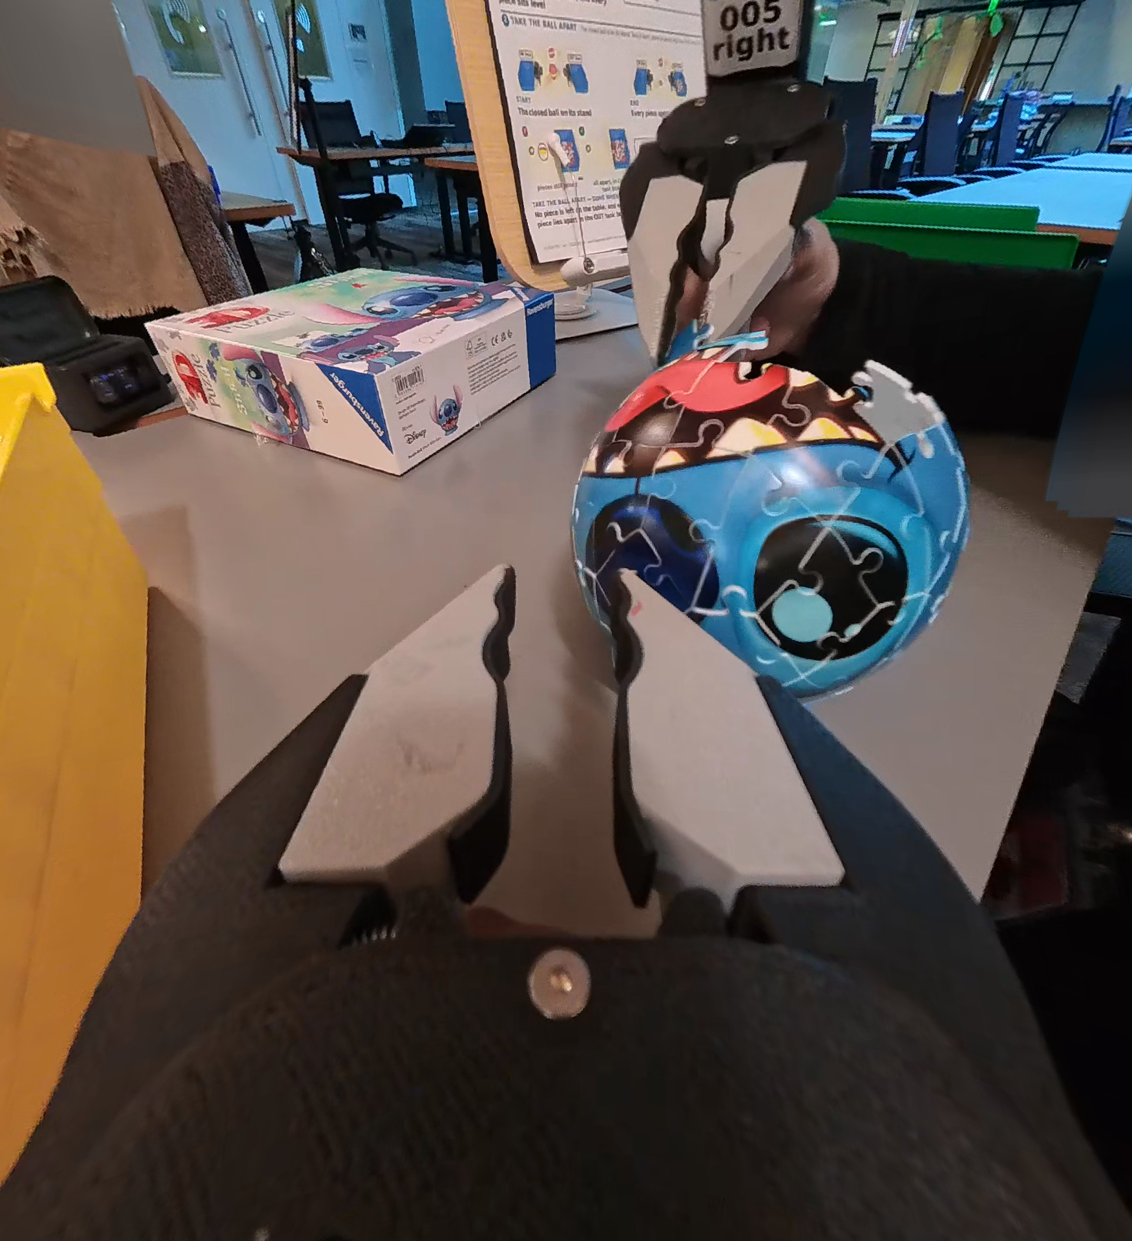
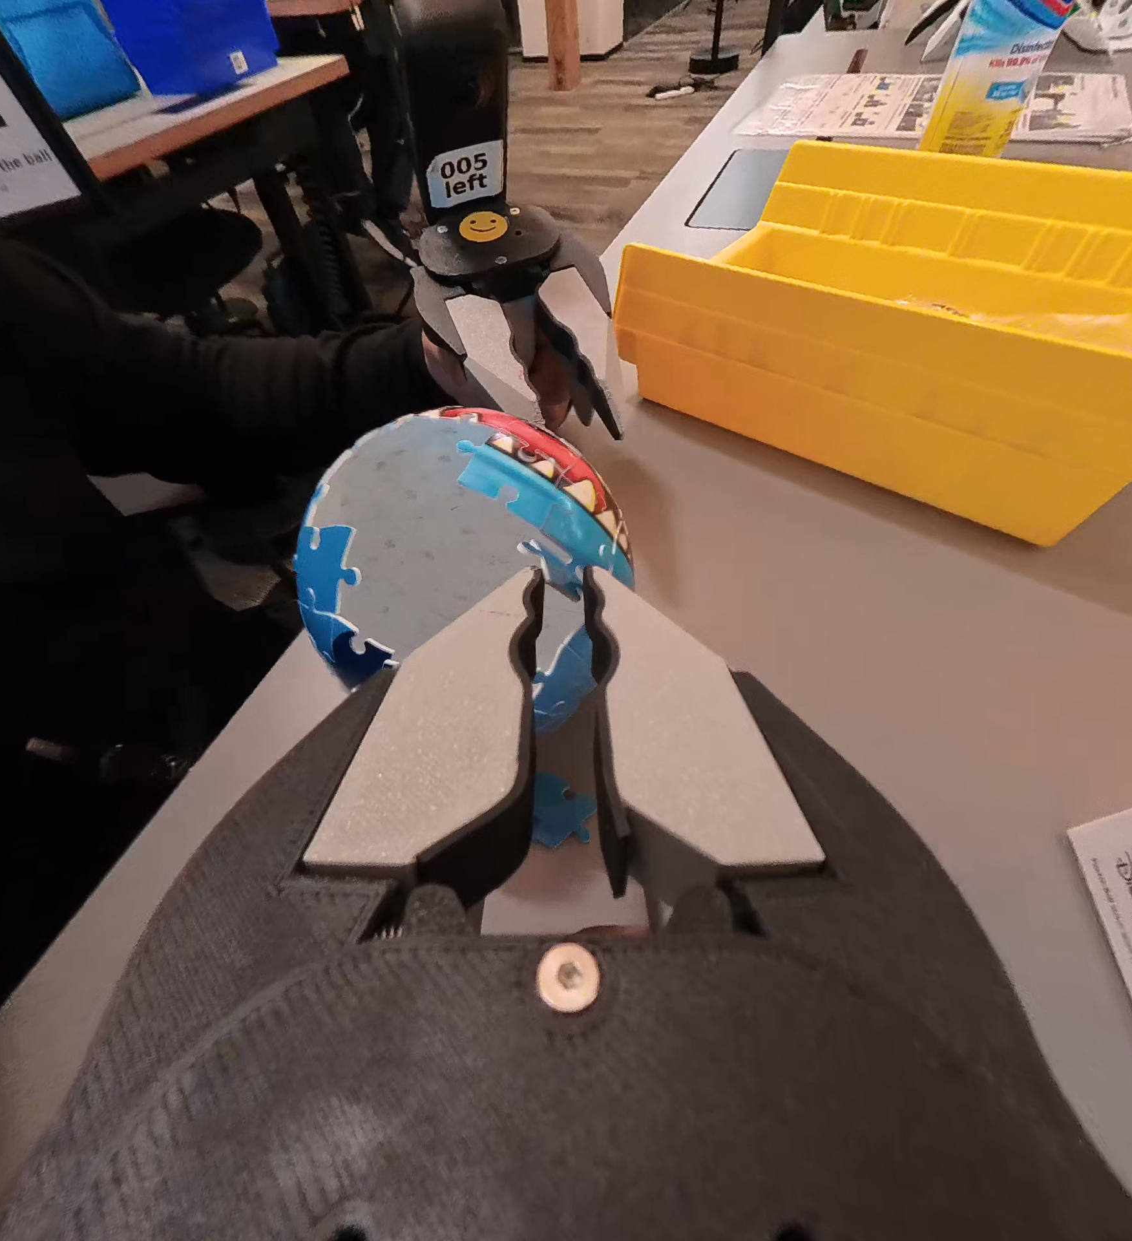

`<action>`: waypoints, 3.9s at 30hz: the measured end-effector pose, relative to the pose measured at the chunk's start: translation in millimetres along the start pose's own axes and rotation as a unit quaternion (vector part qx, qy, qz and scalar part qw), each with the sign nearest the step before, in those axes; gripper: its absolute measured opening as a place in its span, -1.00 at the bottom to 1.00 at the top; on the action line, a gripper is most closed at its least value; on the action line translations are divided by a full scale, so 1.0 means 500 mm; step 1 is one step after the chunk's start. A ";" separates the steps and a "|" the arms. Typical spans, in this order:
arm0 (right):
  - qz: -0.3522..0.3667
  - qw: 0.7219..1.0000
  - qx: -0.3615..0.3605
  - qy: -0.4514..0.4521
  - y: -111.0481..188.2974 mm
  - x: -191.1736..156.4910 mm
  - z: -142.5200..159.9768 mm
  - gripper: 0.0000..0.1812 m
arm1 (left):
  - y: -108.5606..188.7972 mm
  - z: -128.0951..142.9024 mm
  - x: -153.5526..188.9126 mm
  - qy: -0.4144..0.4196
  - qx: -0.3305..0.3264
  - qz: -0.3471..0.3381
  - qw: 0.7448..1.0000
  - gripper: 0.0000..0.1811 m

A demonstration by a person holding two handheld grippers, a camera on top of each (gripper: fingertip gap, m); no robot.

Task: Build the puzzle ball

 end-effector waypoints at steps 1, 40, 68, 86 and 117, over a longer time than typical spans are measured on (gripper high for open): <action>-0.003 1.000 0.000 -0.008 0.001 0.000 0.001 -0.91 | 0.000 0.000 0.000 0.000 -0.001 0.000 1.000 -0.72; -0.047 0.997 0.028 -0.062 0.017 -0.011 0.009 -0.89 | -0.030 -0.057 0.182 -0.304 -0.269 0.070 0.911 0.13; -0.045 0.999 0.011 0.029 0.025 -0.036 -0.006 -0.89 | -0.105 -0.045 0.178 -0.357 -0.386 0.066 0.848 0.30; 0.049 0.985 -0.067 0.149 0.001 -0.046 -0.006 -0.82 | -0.098 -0.045 0.174 -0.337 -0.356 0.065 0.869 0.29; -0.099 0.988 0.079 -0.092 0.023 -0.012 0.016 -0.97 | -0.111 -0.045 0.185 -0.346 -0.374 0.074 0.857 0.29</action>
Point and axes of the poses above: each gripper's, where its closed fingertips meet, y back along the fingers, z out of its underside, x = y × z across the jaws, the point moved 5 cm from there along y, back along the fingers, and after that the axes turned 12 degrees about y, right-handed, at the moved point
